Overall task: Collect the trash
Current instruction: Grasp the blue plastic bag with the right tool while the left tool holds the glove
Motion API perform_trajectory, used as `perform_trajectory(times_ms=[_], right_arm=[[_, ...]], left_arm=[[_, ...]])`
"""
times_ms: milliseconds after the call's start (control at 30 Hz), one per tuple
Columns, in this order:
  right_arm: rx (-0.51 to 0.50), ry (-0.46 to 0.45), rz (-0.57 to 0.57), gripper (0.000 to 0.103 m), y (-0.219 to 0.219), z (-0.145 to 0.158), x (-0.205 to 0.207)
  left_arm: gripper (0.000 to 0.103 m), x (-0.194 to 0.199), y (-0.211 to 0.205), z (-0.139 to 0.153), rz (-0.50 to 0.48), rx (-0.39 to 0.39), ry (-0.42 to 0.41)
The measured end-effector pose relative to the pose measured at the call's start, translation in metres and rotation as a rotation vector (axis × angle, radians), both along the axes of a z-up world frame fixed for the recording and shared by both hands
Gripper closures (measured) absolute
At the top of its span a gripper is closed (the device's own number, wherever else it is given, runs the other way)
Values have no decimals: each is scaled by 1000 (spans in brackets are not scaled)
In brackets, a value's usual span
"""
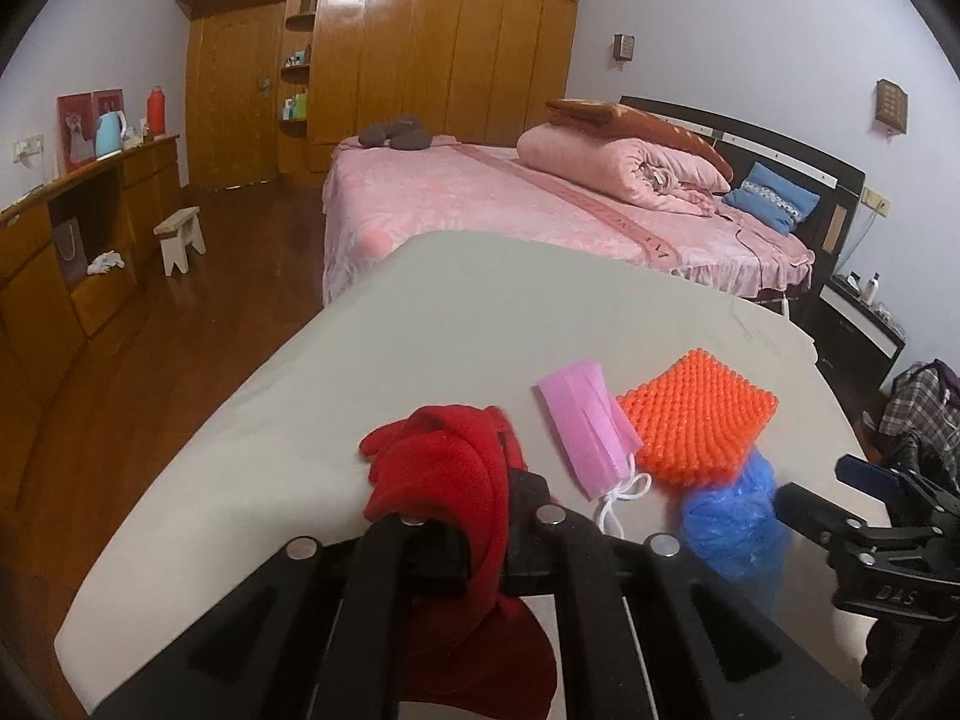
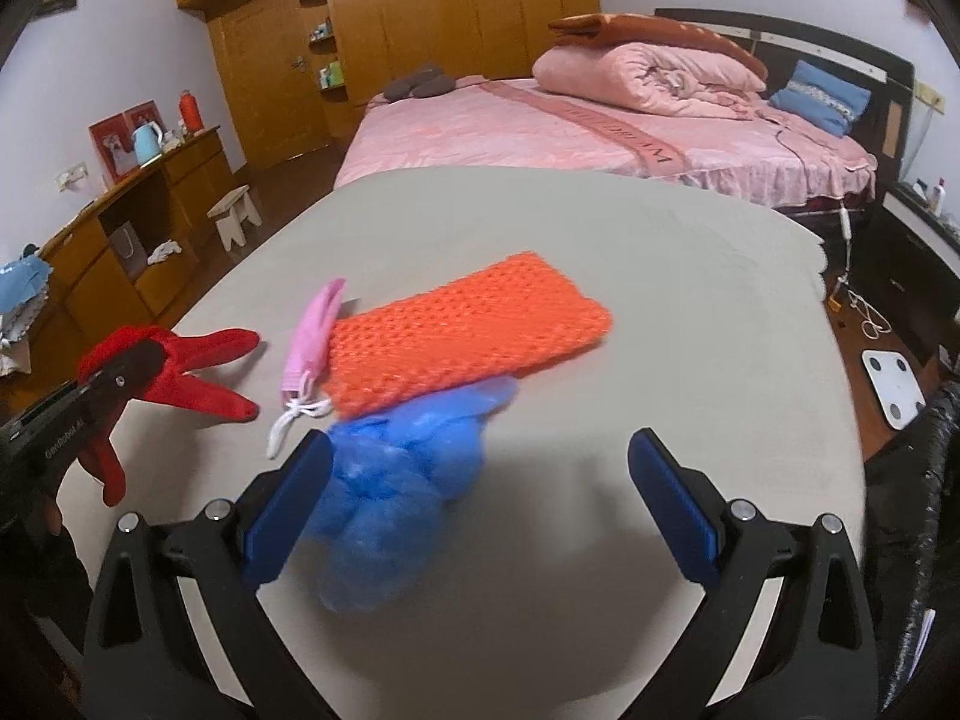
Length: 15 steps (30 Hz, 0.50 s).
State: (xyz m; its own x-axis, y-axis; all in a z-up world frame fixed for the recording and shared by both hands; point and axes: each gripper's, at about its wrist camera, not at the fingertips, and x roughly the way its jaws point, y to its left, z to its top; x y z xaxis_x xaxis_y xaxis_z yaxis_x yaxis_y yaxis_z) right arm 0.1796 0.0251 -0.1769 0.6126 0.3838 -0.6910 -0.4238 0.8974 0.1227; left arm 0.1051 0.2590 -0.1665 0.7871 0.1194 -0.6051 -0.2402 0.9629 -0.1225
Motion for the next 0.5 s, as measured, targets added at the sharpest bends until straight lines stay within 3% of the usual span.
perform_trajectory(times_ms=[300, 333, 367, 500], right_arm=[[-24, 72, 15, 9, 26, -20, 11], [-19, 83, 29, 16, 27, -22, 12], [-7, 105, 57, 38, 28, -25, 12], [16, 117, 98, 51, 23, -20, 10]], left_arm=[[98, -4, -1, 0, -15, 6, -4], [98, -4, -2, 0, -19, 7, -4], [98, -4, -3, 0, -22, 9, -4], [98, -3, -9, 0, -38, 8, -2]])
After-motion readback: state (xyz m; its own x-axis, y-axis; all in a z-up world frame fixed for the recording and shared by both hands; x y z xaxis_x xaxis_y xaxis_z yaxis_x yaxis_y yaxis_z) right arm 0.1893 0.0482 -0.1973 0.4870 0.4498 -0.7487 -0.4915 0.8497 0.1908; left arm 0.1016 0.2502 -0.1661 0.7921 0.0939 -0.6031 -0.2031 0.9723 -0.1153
